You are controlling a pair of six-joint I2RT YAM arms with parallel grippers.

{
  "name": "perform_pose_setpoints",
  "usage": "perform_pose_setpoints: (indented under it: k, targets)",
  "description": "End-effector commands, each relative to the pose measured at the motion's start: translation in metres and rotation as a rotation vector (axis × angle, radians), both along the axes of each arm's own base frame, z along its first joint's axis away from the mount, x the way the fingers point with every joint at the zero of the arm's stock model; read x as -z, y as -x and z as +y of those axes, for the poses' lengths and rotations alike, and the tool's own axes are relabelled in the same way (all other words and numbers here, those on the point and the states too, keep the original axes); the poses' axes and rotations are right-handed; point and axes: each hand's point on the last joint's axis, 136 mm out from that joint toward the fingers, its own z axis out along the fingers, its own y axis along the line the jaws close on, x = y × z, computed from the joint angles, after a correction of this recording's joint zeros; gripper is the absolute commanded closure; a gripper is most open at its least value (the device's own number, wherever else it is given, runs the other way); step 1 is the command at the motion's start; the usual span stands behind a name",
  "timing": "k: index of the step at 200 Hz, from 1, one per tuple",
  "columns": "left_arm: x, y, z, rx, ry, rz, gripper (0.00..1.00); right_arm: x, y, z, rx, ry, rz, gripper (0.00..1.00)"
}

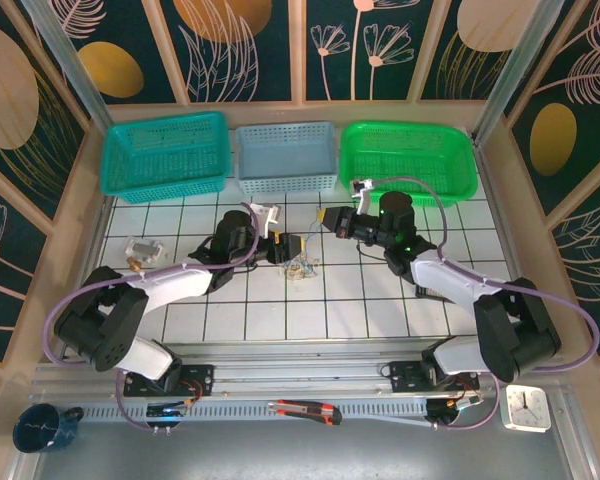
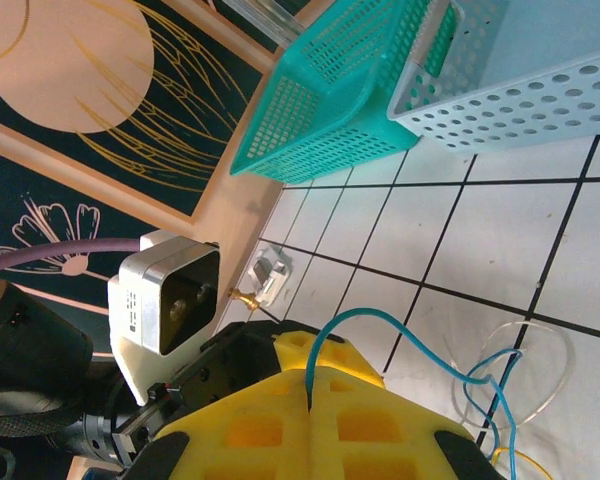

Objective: Untangle the cables

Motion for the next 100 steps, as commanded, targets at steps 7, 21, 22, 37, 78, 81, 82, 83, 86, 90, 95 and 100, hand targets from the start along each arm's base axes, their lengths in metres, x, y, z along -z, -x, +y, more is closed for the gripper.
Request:
perform_pose_setpoints:
  k: [7,21,22,37,78,81,82,83,86,90,95,100]
  targets:
    - [-0.012,-0.003,-0.012,0.028,0.063,-0.029,0.60,-0.009,-0.010,0.003,0.007,-0.020,-0.020,1.00]
    - [-0.010,-0.003,-0.013,0.024,0.087,-0.016,0.74,-0.007,-0.011,0.003,0.006,-0.013,-0.016,1.00]
    - [-0.010,-0.003,-0.013,0.023,0.089,-0.015,0.75,-0.007,-0.011,0.003,0.006,-0.013,-0.016,1.00]
    - [-0.011,-0.006,-0.013,-0.001,0.119,-0.008,0.92,-0.002,-0.014,0.004,0.005,0.003,-0.004,1.00]
    - [-0.008,-0.018,-0.007,-0.104,0.161,0.050,1.00,0.005,-0.003,-0.003,0.025,0.062,0.004,0.52]
    - [-0.008,-0.019,-0.007,-0.110,0.163,0.054,1.00,0.006,-0.001,-0.004,0.029,0.068,0.002,0.51]
    - [-0.007,-0.019,-0.006,-0.112,0.163,0.056,1.00,0.006,-0.001,-0.005,0.032,0.071,0.002,0.50]
    - [-0.007,-0.018,-0.006,-0.114,0.163,0.058,1.00,0.006,0.000,-0.005,0.032,0.073,0.001,0.50]
    - [-0.007,-0.019,-0.006,-0.118,0.166,0.059,1.00,0.007,0.002,-0.006,0.035,0.081,0.001,0.49]
    - [-0.006,-0.019,-0.006,-0.123,0.168,0.064,1.00,0.010,0.003,-0.007,0.041,0.093,0.003,0.48]
    - [-0.006,-0.020,-0.005,-0.130,0.172,0.069,1.00,0.011,0.007,-0.008,0.044,0.104,0.000,0.46]
    - [-0.005,-0.020,-0.005,-0.136,0.174,0.073,1.00,0.013,0.009,-0.010,0.051,0.118,-0.005,0.45]
